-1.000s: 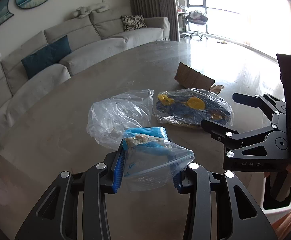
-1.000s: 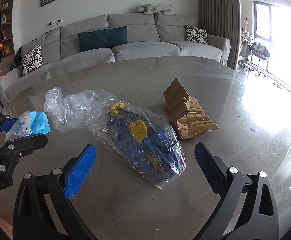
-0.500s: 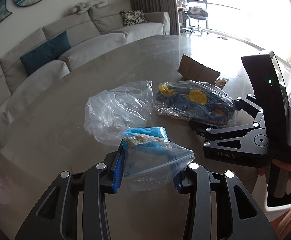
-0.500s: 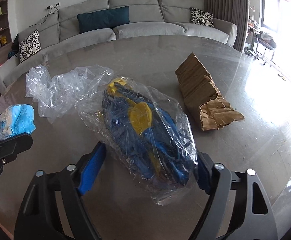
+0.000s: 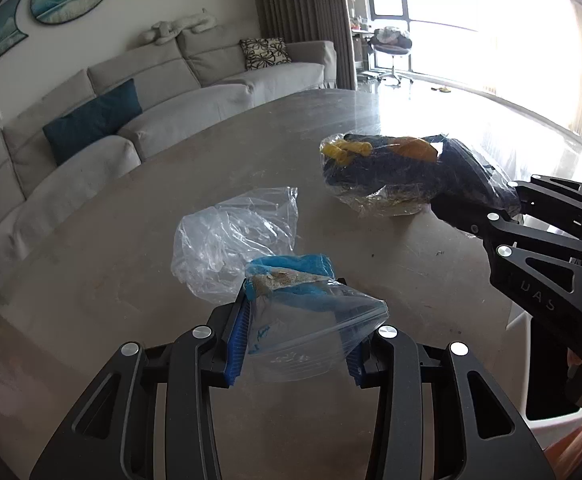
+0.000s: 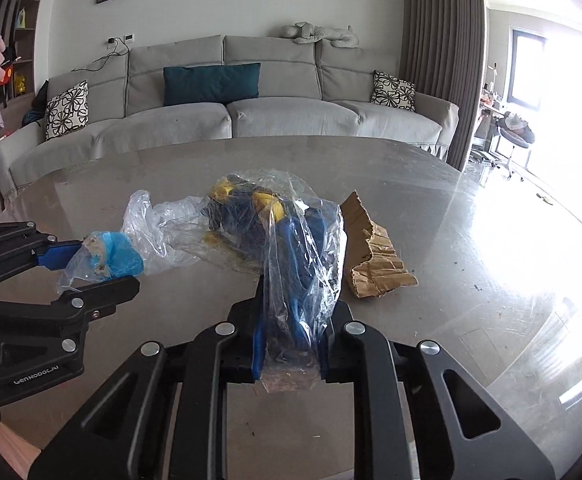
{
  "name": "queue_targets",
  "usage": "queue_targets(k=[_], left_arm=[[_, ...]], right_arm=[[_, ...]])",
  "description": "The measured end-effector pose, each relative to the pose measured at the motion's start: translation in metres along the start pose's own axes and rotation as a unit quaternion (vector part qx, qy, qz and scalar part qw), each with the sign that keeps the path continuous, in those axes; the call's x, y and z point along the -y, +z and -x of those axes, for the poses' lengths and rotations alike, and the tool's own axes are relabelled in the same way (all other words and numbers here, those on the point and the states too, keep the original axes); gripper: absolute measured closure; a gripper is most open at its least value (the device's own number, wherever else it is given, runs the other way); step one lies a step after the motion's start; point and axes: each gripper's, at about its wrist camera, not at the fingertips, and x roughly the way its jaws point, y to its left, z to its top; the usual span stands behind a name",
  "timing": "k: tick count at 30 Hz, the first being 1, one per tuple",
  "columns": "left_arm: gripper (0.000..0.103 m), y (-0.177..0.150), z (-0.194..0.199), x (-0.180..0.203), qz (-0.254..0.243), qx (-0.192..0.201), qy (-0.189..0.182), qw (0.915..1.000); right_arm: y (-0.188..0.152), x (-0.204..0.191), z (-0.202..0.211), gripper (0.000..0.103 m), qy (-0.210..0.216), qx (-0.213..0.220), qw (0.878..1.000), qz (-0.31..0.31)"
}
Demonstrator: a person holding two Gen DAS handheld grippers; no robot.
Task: Collect trash
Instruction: 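Grasp the clear bag with the blue-yellow toy with the right gripper while the left holds the zip bag, then carry the zip bag and bagged toy over the white bin with both grippers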
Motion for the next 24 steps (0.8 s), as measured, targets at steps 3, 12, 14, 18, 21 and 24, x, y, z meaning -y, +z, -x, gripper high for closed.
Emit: queue_targets(k=[3, 12, 14, 18, 21, 24], left_arm=[[0.062, 0.0, 0.006, 0.012, -0.009, 0.007, -0.012, 0.9999], [0.062, -0.011, 0.025, 0.069, -0.06, 0.026, -0.06, 0.996], [0.062, -0.013, 0.028, 0.085, -0.069, 0.028, -0.073, 0.9946], [0.062, -0.017, 0.032, 0.117, -0.078, 0.019, -0.11, 0.9906], [0.062, -0.021, 0.038, 0.148, -0.093, 0.02, -0.131, 0.9869], [0.062, -0.03, 0.042, 0.179, -0.106, 0.002, -0.171, 0.9795]], right_arm=[[-0.004, 0.008, 0.019, 0.083, -0.015, 0.014, 1.0, -0.004], [-0.04, 0.031, 0.074, 0.083, -0.068, 0.028, 0.997, -0.019], [-0.055, 0.038, 0.086, 0.082, -0.085, 0.019, 0.996, -0.027], [-0.086, 0.057, 0.113, 0.082, -0.114, 0.008, 0.991, -0.064], [-0.106, 0.069, 0.137, 0.082, -0.139, 0.011, 0.987, -0.083], [-0.126, 0.081, 0.16, 0.082, -0.159, 0.014, 0.982, -0.103]])
